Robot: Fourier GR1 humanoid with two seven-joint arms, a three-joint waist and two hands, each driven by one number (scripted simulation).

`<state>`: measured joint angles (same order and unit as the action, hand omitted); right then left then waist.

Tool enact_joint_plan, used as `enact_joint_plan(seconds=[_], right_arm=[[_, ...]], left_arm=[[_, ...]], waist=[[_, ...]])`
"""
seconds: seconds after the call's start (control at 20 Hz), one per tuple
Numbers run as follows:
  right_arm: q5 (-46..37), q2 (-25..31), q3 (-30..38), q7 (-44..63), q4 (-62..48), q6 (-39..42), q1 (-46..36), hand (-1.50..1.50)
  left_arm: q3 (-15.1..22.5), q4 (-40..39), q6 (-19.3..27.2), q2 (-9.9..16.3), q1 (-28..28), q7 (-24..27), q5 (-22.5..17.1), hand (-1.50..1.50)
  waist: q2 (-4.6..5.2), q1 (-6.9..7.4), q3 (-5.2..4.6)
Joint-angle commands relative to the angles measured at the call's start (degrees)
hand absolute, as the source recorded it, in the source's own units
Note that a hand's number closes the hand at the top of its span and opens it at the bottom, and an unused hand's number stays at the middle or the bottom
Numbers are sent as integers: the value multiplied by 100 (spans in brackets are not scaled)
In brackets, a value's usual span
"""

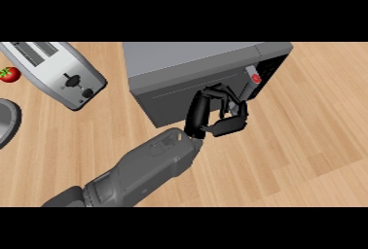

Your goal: Pick up the milk, place it into the microwave and close the microwave

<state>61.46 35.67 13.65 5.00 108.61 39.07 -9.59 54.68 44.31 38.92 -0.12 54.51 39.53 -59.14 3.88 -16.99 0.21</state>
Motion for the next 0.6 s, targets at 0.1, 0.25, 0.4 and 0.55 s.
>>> enact_joint_plan(seconds=[0.1, 0.25, 0.4, 0.55], right_arm=[[118, 126, 177, 37, 64, -40, 116, -150], [248, 206, 244, 79, 130, -47, 213, -150], [274, 245, 279, 133, 217, -102, 330, -150], [305, 222, 275, 135, 313, -134, 380, -150]], left_arm=[[-459, -1000, 370, 35, -141, -276, -410, 150], [-383, -976, 217, 96, -238, -214, -511, 150], [-357, -992, 137, 72, -228, -233, -635, -150], [-314, -1013, 141, 57, -127, -237, -716, -150]], waist=[[42, 245, -21], [15, 330, -32], [12, 339, -34], [12, 358, -30]])
